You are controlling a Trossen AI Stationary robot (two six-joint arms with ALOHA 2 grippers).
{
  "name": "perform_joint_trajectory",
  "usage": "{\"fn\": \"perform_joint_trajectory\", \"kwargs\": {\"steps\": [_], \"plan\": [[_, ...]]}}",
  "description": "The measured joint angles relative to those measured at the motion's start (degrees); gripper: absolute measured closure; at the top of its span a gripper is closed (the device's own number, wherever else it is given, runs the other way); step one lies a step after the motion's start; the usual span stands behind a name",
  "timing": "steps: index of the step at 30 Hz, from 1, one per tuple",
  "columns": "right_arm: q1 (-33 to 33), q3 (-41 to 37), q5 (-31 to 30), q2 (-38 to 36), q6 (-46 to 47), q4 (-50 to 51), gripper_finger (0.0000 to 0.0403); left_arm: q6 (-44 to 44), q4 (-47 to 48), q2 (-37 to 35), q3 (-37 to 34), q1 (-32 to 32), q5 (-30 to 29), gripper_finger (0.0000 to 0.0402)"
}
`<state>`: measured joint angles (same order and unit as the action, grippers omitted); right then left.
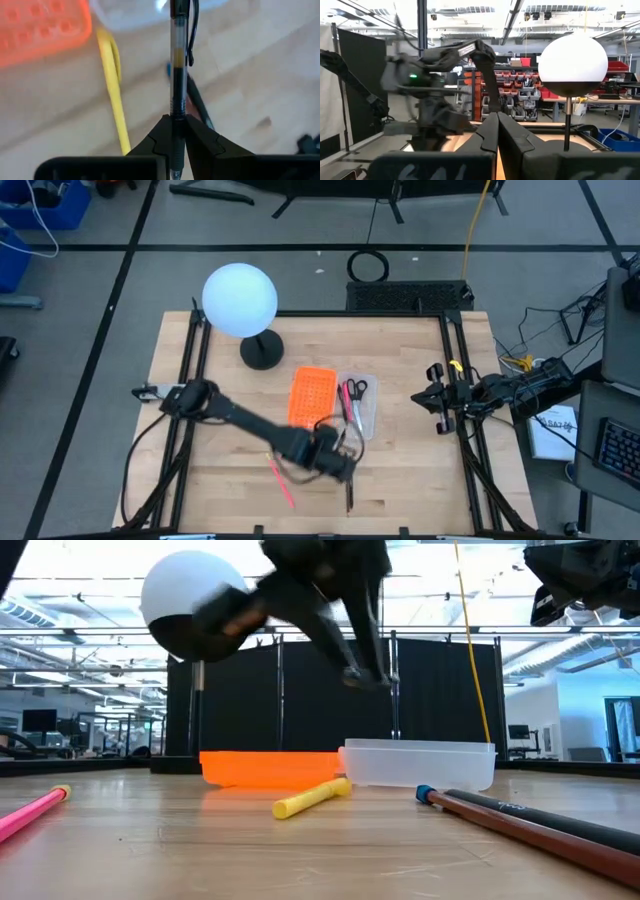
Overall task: Pick & place school supplies into a supply box
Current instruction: Put the black transparent pen into the orange supply box
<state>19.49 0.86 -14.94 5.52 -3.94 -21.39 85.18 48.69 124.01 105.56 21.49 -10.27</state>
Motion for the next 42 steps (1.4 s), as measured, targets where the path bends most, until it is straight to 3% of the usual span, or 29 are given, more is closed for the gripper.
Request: {"fn": "perform_joint_trajectory", "kwargs": {"steps": [7, 14, 30, 42], "plan": [[0.0, 0.0, 0.0, 0.0, -3.4, 0.3, 0.0403, -9.2, -6.0, 0.0, 0.0, -11.6, 6.5, 0.0373], [0.0, 0.0, 0.0, 0.0, -4.3, 0.7, 0.0403, -13.1, -3.8, 0.4, 0.1, -18.5, 10.3, 0.0371], [0.0, 0.0, 0.0, 0.0, -2.9, -0.3, 0.0403, -15.1, -6.0, 3.6, 0.0, -21.2, 12.3, 0.0362], [0.0, 0.0, -0.1, 0.0, -4.3, -0.2, 0.0403, -15.8, -5.4, 3.6, 0.0, -21.3, 10.2, 0.0366]]}}
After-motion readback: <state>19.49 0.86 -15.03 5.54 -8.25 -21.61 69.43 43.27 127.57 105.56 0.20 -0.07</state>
